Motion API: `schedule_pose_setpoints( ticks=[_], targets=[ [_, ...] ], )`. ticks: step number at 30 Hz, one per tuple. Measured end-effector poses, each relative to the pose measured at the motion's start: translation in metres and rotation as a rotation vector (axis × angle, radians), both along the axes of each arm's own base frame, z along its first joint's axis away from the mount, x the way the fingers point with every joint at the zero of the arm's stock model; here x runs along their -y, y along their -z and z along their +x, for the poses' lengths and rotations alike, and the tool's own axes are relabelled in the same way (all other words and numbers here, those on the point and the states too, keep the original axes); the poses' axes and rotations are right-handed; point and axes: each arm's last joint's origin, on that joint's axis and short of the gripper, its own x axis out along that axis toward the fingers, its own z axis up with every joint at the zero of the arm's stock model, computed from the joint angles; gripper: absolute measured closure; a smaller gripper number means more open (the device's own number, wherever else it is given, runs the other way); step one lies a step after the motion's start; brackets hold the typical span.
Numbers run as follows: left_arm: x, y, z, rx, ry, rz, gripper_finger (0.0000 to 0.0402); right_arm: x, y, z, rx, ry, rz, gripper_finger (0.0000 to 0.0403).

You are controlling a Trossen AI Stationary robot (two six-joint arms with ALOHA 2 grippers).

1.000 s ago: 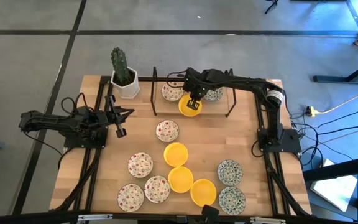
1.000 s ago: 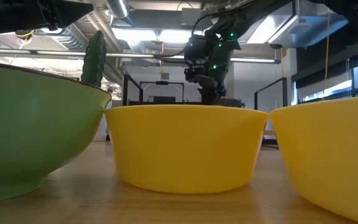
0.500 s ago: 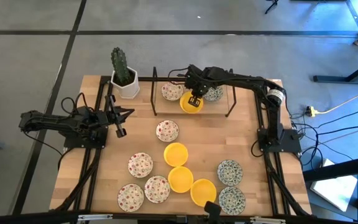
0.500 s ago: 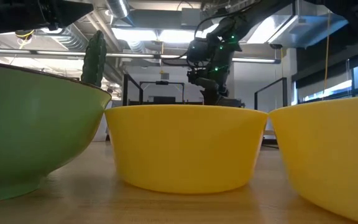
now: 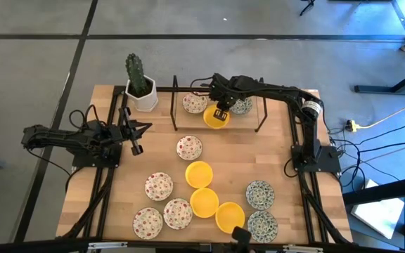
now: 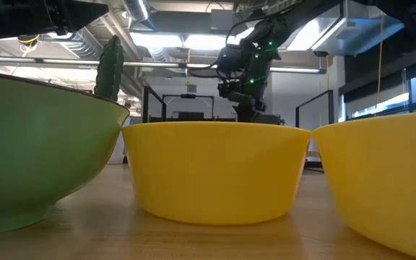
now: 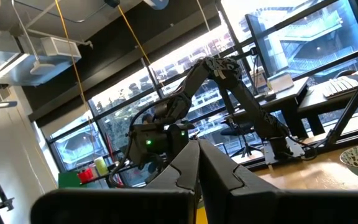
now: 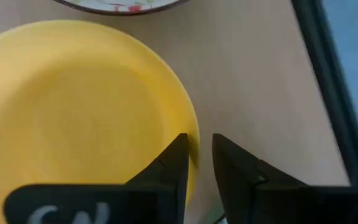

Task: Pick & Place Mini bowls
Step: Put the yellow bowl on the shelf, then stack the white blue patterned bowl on top of the white blue patterned bowl on the shelf

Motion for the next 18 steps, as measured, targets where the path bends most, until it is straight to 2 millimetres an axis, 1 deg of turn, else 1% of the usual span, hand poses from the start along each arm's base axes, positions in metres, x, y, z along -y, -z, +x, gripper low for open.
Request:
schedule_pose_setpoints(
  ticks=[5, 12, 15, 18],
  targets=[
    [0.000, 0.000, 0.000, 0.000, 0.000, 0.001, 0.0394, 0.002, -0.002, -0.002, -0.040, 0.037, -0.072, 0.0313],
    [0.000, 0.000, 0.000, 0.000, -0.001, 0.001, 0.0398, 0.000, -0.010, 0.001, -0.026, 0.045, -0.080, 0.0306],
    [0.000, 0.000, 0.000, 0.000, 0.000, 0.001, 0.0399, -0.002, -0.016, 0.003, -0.017, 0.038, -0.078, 0.0306],
    [0.000, 0.000, 0.000, 0.000, -0.001, 0.001, 0.0398, -0.007, -0.025, 0.005, -0.020, 0.029, -0.075, 0.0306]
  ],
)
